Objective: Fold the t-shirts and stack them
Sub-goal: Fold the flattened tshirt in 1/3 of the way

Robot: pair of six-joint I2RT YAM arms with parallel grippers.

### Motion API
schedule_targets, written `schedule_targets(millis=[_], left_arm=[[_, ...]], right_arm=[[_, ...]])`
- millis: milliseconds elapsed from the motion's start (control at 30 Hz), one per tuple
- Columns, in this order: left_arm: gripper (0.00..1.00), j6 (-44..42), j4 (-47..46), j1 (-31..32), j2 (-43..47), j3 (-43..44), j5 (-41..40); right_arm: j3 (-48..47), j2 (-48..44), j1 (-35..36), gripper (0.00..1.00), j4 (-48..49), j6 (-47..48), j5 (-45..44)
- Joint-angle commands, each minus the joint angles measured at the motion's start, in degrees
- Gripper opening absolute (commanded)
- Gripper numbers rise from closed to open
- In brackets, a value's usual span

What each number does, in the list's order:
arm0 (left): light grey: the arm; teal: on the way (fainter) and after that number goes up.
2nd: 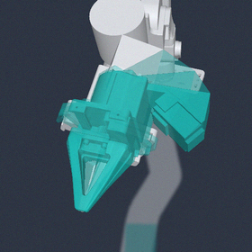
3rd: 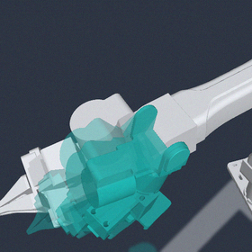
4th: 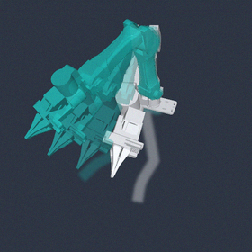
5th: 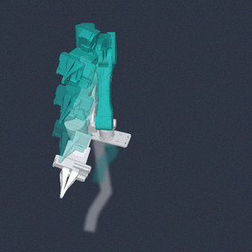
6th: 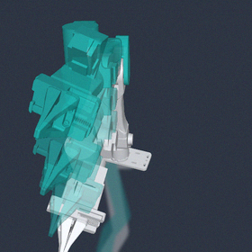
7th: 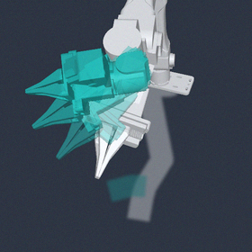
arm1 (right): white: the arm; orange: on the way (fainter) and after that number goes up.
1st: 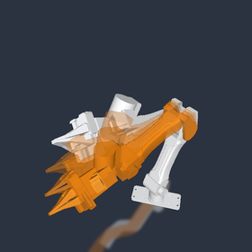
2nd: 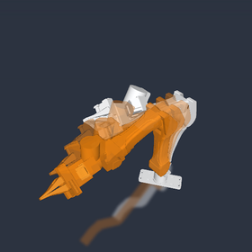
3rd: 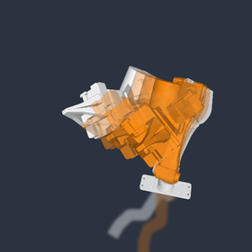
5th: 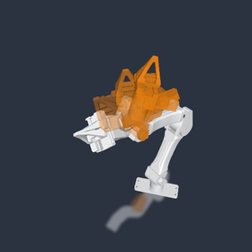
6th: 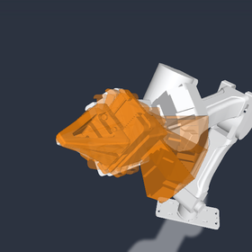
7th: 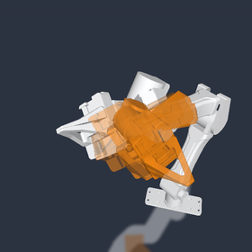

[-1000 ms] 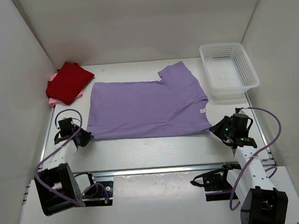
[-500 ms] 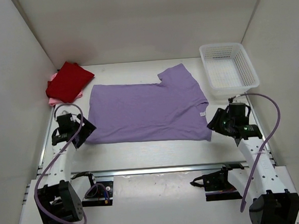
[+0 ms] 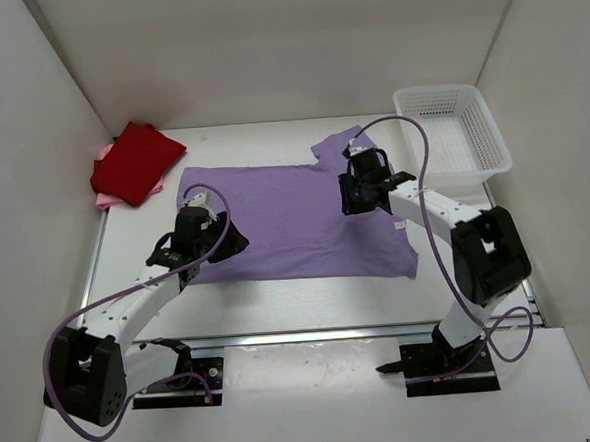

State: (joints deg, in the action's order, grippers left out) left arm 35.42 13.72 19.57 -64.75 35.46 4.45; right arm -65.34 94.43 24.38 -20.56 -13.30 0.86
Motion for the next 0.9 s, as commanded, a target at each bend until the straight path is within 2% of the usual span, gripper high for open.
schedule_targets(millis=[0, 100, 300, 367, 467, 600, 733, 867], left_arm=[[0.6, 0.7, -5.36, 0.38, 0.68, -1.09, -1.2], [0.6, 0.71, -7.12, -0.23, 0.68, -3.03, -0.05], [0.6, 0.97, -8.0, 0.2, -0.2, -3.47, 0.39], [0.6, 1.23, -8.35, 0.38, -0.9, -3.38, 0.91], [0.6, 1.15, -8.62, 0.38, -1.17, -3.91, 1.27], [0.6, 1.67, -8.71, -0.06, -0.55, -4.43, 0.82], [0.59, 1.85, -9.14, 0.47, -1.43, -3.91, 1.09], [0.59, 2.11, -9.41, 0.38, -1.43, -4.34, 1.7]], right_arm=[[-5.58, 5.22, -0.91, 0.29, 3.42, 3.18, -4.64], [-8.57, 9.97, 0.14, 0.3, 1.4, 4.07, -7.0], [-3.4, 9.11, 1.73, 0.32, 3.06, 3.72, -12.02], [-2.34, 8.32, 1.55, 0.28, 3.15, 3.2, -12.55], [1.52, 5.42, 1.63, 0.15, 4.12, 1.53, -14.04], [8.37, -0.81, 0.76, 0.09, 6.66, -3.38, -12.64], [16.63, -6.8, -3.02, 0.03, 18.07, -9.62, -3.52], [21.83, -10.32, -9.16, 0.01, 32.64, -18.84, 11.41]])
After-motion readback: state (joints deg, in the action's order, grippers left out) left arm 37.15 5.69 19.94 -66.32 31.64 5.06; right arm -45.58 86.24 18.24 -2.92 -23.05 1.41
